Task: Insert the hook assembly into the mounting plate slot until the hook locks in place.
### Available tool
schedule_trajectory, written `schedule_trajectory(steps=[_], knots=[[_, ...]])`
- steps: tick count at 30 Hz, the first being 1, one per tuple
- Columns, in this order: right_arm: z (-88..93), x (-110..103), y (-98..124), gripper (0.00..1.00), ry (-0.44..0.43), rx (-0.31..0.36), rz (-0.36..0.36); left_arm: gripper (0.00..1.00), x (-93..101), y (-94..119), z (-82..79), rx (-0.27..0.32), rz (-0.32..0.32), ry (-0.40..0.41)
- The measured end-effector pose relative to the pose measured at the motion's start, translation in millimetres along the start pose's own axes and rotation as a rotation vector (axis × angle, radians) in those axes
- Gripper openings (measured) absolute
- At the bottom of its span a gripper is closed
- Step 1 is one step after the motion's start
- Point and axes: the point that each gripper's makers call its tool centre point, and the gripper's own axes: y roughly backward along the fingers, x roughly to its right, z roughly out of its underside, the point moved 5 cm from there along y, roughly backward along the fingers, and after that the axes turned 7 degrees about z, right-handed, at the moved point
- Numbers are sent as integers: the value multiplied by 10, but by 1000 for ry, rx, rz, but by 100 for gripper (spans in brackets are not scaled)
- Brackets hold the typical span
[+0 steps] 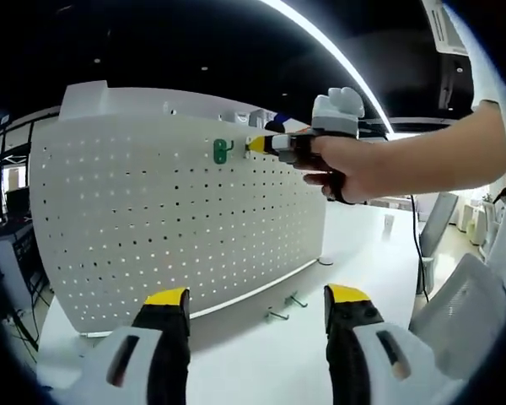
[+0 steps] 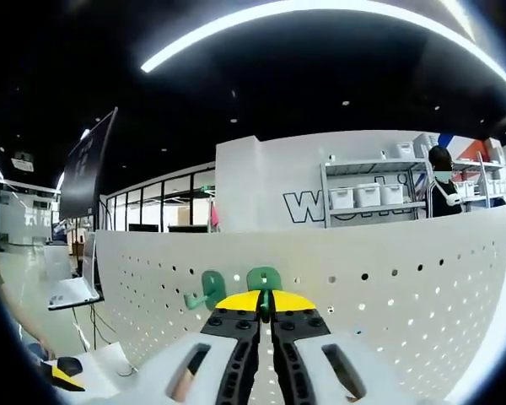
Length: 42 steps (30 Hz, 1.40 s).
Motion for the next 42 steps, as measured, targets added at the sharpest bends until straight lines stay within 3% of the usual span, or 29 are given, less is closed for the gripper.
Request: schedule_trajectory(steps=[15, 27, 33, 42], knots=[[27, -5, -60, 1, -5, -11, 10, 66, -32, 2, 3, 0, -8, 11], [64, -79, -89, 1, 61, -14, 117, 65, -28, -8, 8, 8, -3, 22], [80, -88, -85, 1, 51, -15, 153, 64, -11, -15, 23, 18, 7, 32], [119, -100, -84, 2, 49, -28, 163, 64, -18, -8, 20, 33, 4, 39]])
